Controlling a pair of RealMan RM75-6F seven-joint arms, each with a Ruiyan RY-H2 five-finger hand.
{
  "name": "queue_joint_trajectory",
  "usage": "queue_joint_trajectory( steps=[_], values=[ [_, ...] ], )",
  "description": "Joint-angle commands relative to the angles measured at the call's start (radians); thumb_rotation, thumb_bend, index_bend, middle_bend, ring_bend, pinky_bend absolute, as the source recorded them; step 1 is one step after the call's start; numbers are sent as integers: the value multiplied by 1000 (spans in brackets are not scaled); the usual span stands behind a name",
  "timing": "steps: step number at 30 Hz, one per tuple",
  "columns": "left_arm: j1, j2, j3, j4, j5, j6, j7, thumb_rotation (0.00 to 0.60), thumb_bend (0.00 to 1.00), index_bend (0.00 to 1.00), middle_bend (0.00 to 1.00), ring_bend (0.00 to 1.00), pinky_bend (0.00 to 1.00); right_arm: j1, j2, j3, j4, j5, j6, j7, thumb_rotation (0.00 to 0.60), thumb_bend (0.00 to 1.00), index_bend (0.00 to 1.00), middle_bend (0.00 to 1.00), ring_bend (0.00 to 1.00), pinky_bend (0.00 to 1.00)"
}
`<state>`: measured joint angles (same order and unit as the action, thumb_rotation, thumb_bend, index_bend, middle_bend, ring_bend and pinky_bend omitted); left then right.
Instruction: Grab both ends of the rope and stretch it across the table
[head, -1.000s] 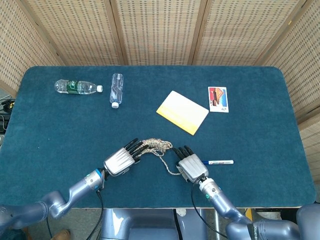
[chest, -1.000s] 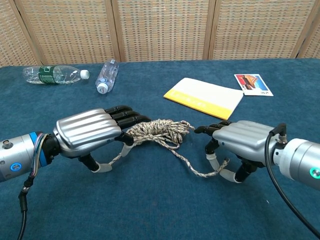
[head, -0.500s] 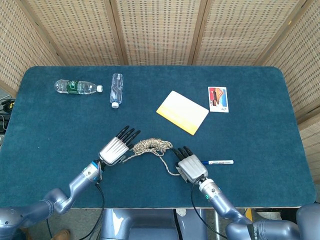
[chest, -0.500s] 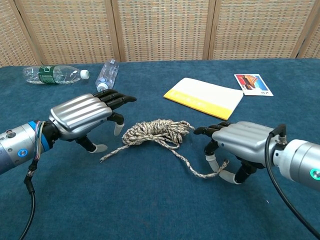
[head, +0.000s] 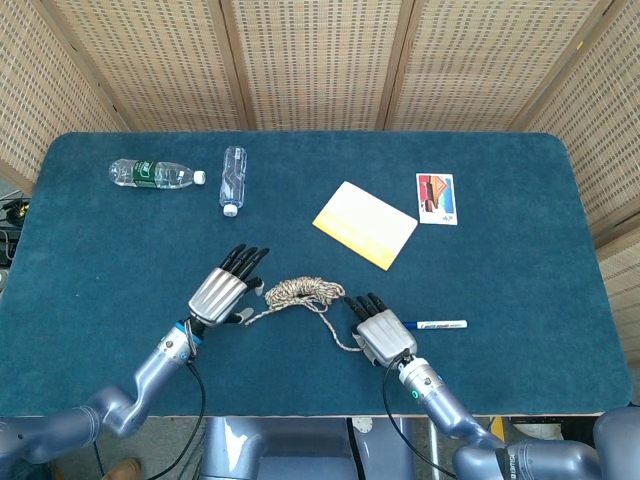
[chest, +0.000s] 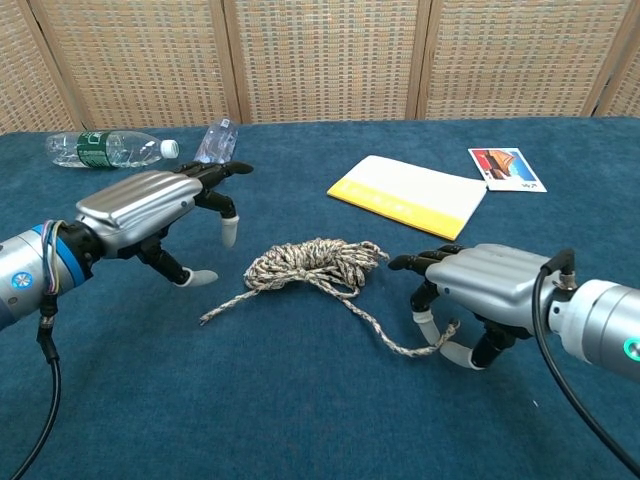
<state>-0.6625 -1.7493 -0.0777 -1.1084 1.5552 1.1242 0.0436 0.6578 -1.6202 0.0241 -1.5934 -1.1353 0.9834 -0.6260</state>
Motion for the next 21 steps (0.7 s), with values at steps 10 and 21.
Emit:
queue_joint_trajectory(
  steps=[10,21],
  values=[
    [7,69,-87,-286,-395,-209,278,600,251,562,0,0,0,3,-2,1,-5,5,1,-7,600,436,589,0,0,0],
    [-27,74,-111,-379,-616,-219,421,600,300,575,0,0,0,1,7,-3,-9,7,0,-3,600,437,589,0,0,0]
  ],
)
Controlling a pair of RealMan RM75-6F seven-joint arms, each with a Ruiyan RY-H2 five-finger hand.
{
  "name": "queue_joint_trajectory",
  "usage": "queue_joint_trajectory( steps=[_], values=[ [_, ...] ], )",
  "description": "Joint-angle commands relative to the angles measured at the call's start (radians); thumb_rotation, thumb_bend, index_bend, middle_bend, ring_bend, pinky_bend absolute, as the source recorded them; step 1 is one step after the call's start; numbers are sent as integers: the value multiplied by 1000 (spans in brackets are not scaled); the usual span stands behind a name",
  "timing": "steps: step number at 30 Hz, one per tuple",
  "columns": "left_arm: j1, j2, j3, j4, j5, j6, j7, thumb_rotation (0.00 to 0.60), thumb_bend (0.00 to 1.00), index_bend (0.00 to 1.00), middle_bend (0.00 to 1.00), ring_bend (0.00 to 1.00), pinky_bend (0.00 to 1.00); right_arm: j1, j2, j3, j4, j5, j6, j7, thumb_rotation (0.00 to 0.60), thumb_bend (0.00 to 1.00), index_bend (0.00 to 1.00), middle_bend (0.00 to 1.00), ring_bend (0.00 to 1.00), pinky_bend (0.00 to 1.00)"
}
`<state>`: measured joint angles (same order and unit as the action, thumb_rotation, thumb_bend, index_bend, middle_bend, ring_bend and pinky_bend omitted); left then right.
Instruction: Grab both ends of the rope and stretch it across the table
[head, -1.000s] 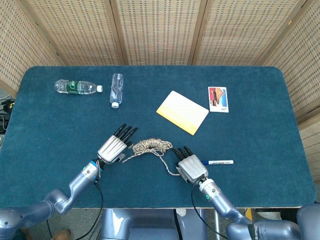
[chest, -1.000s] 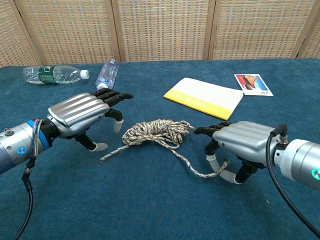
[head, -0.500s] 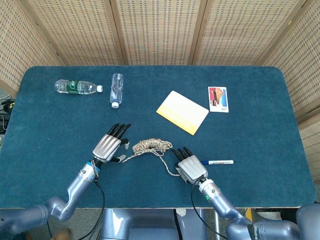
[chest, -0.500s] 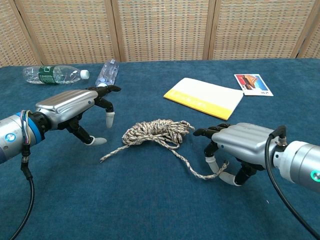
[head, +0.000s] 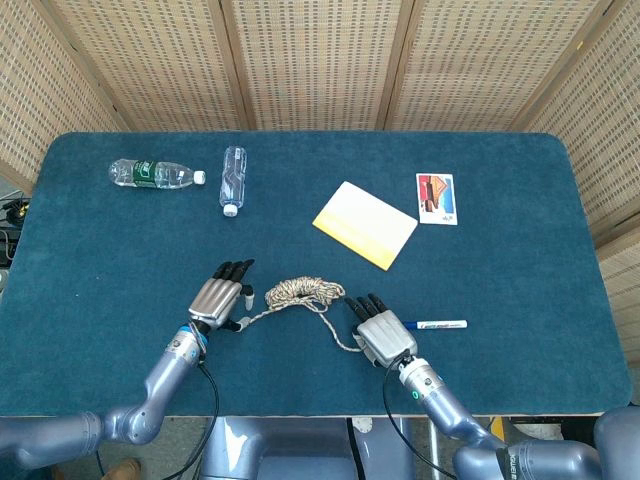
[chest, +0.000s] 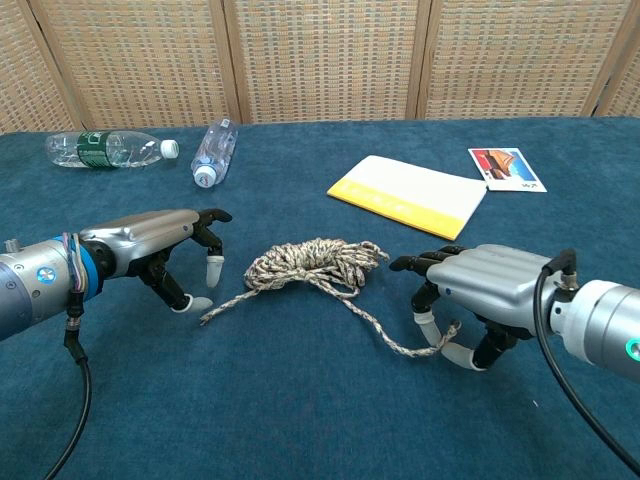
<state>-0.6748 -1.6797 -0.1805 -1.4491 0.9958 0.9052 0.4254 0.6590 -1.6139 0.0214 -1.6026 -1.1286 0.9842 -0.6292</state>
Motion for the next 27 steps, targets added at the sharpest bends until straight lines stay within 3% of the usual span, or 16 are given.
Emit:
queue_joint_trajectory(
  steps=[1,12,27],
  values=[
    [-16,4,-8,-42,-64,3,45,600,300,575,0,0,0,0,0,-1,0,0,-1,1,600,437,589,0,0,0],
    [-47,2,3,-75,-200,20,106,600,396,571,0,0,0,-2,-6,-8,11,-3,-5,11,600,436,589,0,0,0],
    [-61,25,25,-112,-228,39,97,600,391,535,0,0,0,-1,-9,-9,12,-2,-9,11,600,436,589,0,0,0]
  ],
)
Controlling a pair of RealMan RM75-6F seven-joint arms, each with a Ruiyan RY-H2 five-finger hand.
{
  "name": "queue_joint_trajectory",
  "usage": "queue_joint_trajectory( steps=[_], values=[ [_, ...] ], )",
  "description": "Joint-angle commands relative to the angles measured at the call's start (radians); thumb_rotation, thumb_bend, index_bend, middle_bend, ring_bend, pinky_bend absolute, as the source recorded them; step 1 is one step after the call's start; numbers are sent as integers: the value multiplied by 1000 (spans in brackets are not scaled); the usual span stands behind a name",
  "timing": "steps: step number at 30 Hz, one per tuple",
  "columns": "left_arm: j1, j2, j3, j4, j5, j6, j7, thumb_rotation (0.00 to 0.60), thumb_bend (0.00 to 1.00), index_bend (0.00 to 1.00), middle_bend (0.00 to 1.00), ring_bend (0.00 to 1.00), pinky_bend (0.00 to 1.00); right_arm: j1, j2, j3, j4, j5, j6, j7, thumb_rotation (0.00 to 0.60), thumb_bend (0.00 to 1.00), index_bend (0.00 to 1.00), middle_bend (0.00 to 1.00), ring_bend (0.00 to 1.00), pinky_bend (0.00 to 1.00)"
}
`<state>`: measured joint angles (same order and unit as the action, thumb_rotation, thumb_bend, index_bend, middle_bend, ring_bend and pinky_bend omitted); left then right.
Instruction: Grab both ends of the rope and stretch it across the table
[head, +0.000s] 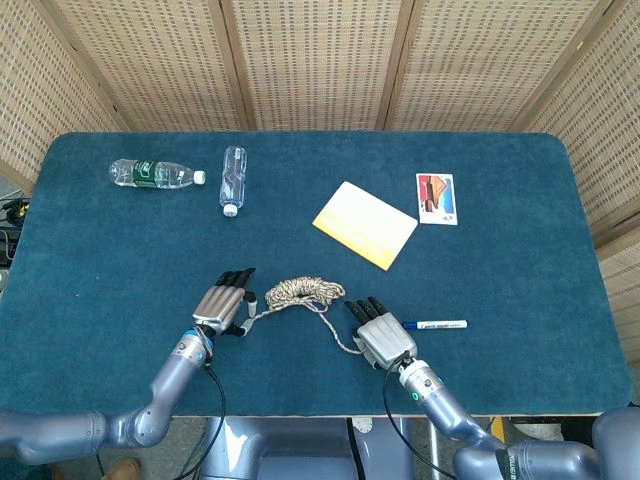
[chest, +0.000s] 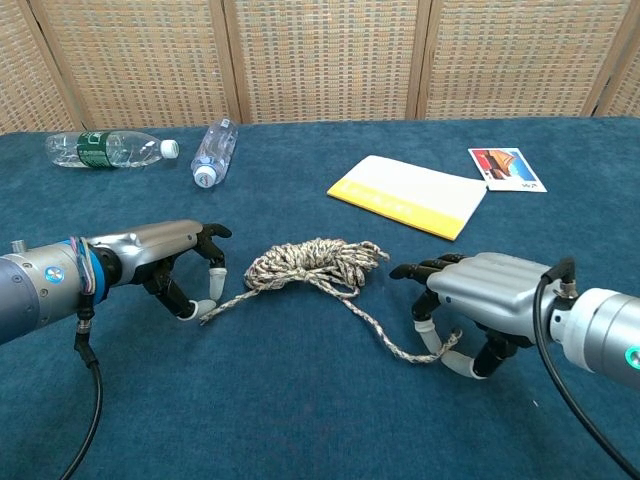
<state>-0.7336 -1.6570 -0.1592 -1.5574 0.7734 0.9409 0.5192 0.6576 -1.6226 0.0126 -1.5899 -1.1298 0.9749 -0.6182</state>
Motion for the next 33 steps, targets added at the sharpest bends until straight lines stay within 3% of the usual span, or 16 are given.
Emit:
queue_joint_trajectory(
  steps=[1,11,29,33],
  values=[
    [-3,1,5,-4,-10,7,3,600,384,529,0,0,0,0,0,-1,-1,-1,1,-1,600,436,589,0,0,0],
    [-15,-10,12,8,-41,23,9,600,324,506,0,0,0,-2,0,-2,1,-2,2,-1,600,436,589,0,0,0],
    [-31,-27,23,40,-70,14,6,600,325,507,0,0,0,-3,1,-2,5,-1,-1,3,600,437,589,0,0,0],
    [-35,-26,26,44,-80,13,11,600,363,507,0,0,0,-1,0,-2,6,2,-3,1,600,437,589,0,0,0]
  ],
)
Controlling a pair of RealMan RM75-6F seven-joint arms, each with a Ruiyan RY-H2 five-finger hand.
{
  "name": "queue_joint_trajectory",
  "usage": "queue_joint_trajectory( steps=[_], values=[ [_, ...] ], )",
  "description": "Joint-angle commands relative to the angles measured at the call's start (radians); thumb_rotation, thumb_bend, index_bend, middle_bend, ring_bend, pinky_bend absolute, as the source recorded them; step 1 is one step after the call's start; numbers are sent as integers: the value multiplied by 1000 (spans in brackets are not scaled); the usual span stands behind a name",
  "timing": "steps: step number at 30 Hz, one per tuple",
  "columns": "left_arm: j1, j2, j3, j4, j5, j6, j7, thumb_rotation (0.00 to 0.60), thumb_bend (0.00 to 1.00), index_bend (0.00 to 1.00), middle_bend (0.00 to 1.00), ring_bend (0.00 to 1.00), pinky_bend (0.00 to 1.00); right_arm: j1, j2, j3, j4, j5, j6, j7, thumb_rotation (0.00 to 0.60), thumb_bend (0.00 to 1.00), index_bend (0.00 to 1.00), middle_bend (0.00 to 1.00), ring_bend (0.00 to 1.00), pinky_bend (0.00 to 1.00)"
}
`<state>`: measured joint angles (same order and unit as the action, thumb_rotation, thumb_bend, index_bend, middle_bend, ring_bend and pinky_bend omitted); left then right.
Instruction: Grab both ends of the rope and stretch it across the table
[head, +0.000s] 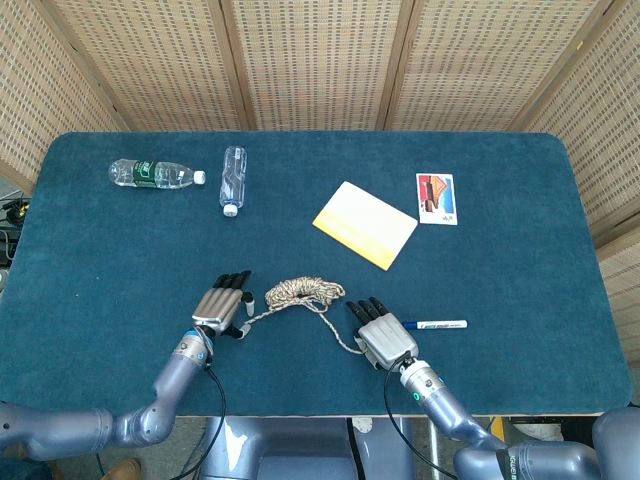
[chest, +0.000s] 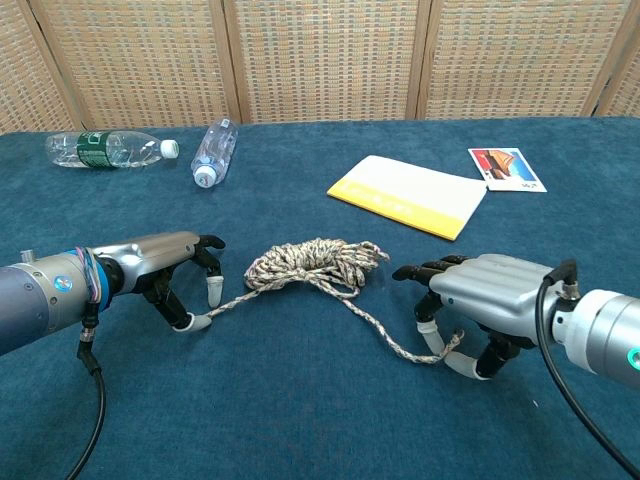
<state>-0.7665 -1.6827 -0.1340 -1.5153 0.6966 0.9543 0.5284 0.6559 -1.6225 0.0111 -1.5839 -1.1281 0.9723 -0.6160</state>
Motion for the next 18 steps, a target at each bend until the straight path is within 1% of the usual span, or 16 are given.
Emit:
queue_joint_trajectory(
  steps=[1,12,18],
  values=[
    [-3,0,1,3,-5,-1,3,600,371,507,0,0,0,1,-1,0,0,1,-1,-1,600,437,589,0,0,0],
    [-11,-4,8,16,-20,1,11,600,422,522,0,0,0,2,2,1,-5,5,1,-7,600,437,590,0,0,0],
    [-14,-13,8,28,-33,1,15,600,473,574,0,0,0,1,1,-1,-5,2,2,-6,600,436,593,0,0,0]
  ],
)
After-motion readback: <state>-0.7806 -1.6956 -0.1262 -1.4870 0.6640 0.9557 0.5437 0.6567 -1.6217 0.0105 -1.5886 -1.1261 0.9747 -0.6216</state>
